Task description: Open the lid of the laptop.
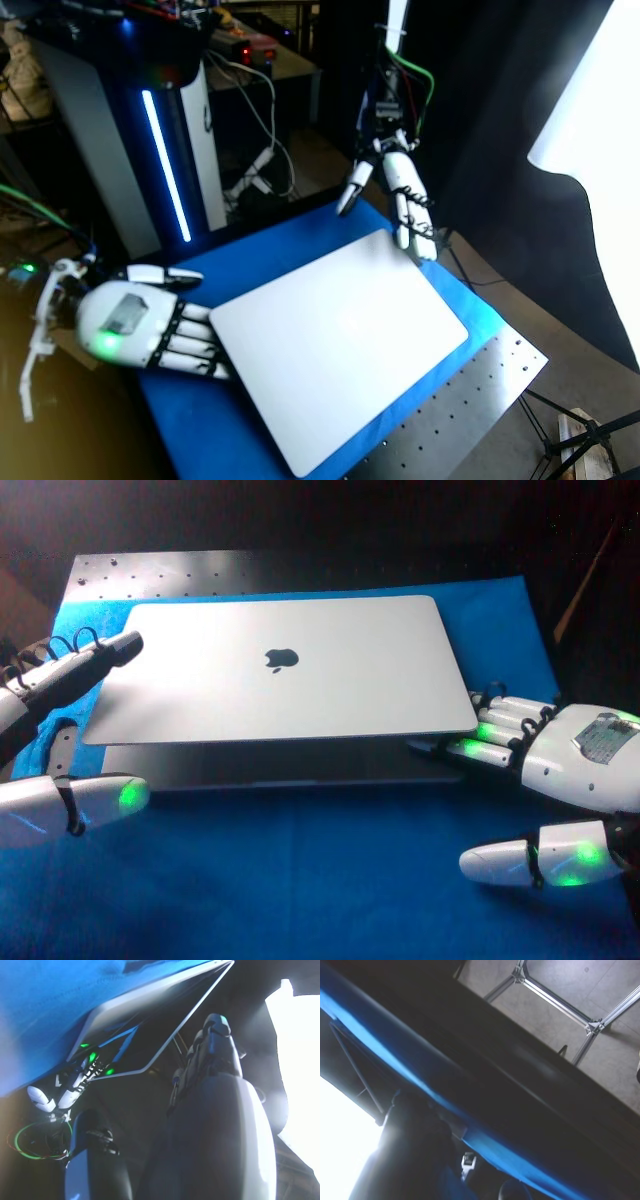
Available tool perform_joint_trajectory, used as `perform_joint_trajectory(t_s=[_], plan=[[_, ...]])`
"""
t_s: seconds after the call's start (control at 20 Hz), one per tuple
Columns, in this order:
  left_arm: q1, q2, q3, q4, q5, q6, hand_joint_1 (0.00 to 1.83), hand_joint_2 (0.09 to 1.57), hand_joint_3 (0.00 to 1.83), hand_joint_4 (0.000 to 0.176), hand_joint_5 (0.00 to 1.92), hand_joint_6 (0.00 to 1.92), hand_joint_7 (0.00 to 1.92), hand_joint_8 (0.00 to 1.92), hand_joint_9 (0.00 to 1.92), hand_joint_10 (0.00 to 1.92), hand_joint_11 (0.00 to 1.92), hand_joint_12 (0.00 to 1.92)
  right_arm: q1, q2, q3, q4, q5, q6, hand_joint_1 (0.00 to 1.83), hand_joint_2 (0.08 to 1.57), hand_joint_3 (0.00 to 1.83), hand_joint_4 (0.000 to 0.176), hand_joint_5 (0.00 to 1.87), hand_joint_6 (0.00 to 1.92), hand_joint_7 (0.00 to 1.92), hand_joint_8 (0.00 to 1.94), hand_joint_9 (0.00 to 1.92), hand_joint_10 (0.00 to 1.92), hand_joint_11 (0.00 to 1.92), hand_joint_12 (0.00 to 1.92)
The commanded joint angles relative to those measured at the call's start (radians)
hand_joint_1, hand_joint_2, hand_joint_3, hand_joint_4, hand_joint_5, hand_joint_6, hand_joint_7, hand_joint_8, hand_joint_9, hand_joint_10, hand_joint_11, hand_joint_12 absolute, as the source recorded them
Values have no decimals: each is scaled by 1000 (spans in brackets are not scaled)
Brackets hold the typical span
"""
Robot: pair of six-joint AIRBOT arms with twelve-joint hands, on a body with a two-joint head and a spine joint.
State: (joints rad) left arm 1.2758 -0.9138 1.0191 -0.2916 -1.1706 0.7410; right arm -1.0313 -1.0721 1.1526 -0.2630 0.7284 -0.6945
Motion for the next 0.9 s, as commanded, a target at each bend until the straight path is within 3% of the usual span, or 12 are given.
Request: perform_joint_trajectory(t_s=[0.0, 0.7, 0.85], plan=[[-8, -6, 0, -6, -122, -6, 509, 1022, 0, 176, 0, 0, 0, 0, 0, 0, 0, 0, 9, -11, -12, -37, 41, 15, 0, 1171, 8, 0, 0, 0, 0, 0, 0, 0, 0, 0], [-7, -7, 6, -8, -119, -6, 516, 1017, 0, 176, 0, 0, 0, 0, 0, 0, 0, 0, 36, 21, -20, -26, 53, 5, 0, 1187, 5, 0, 13, 1, 0, 0, 0, 0, 0, 0], [-23, -11, 30, 4, -73, -5, 627, 1005, 0, 176, 0, 0, 0, 0, 0, 0, 0, 0, 43, 22, -21, -26, 63, 5, 0, 1188, 4, 0, 0, 0, 0, 0, 0, 0, 0, 0]])
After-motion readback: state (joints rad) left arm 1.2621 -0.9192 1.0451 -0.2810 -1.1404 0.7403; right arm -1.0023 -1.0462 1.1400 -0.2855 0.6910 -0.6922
